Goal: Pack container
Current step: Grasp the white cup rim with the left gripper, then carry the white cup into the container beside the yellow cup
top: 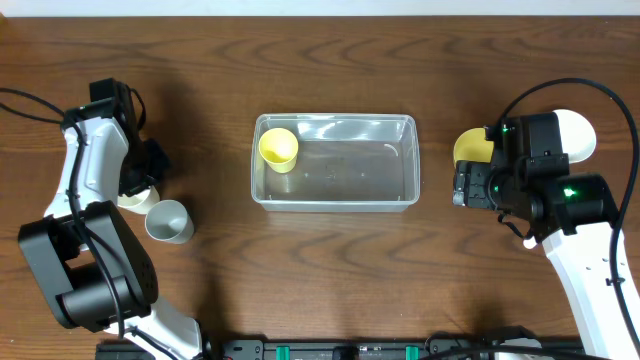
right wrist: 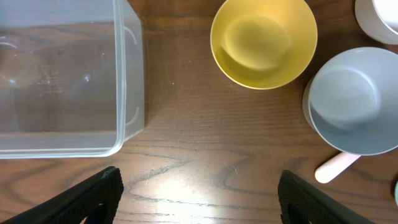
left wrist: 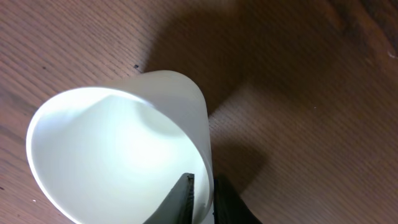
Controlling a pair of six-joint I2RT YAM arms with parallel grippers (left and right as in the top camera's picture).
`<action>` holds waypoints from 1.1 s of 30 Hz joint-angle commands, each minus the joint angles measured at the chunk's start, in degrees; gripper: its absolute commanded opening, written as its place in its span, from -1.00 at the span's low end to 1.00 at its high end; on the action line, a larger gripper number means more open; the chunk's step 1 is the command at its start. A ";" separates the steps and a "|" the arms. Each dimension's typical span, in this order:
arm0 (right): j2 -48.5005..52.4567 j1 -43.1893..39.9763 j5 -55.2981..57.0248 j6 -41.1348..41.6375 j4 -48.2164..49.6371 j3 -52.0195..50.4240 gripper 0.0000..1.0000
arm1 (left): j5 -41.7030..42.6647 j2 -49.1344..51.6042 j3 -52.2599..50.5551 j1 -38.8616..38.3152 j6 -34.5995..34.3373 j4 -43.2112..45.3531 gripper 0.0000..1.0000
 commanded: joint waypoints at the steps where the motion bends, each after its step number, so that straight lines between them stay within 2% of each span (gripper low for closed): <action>1: 0.07 -0.33 0.39 0.48 -0.09 0.50 0.63 | -0.70 0.26 -0.13 0.02 0.35 -0.31 -0.77; 5: 0.07 -0.33 0.39 0.48 -0.09 0.50 0.63 | -0.70 0.26 -0.13 0.04 0.37 -0.24 -0.88; 14: 0.07 -0.33 0.39 0.48 -0.11 0.50 0.63 | -1.55 0.02 0.85 0.02 2.38 0.28 -0.88; 22: 0.07 -0.33 0.39 0.48 -0.07 0.50 0.63 | -4.13 -4.37 9.57 -1.70 7.74 -1.31 -0.89; 27: 0.07 -0.33 0.39 0.50 -0.02 0.50 0.63 | -2.36 -6.95 20.63 -8.57 11.34 -8.39 -0.89; 33: 0.07 -0.33 0.37 0.70 0.00 0.50 0.63 | 5.07 -8.41 28.11 -25.90 15.47 -13.57 -0.88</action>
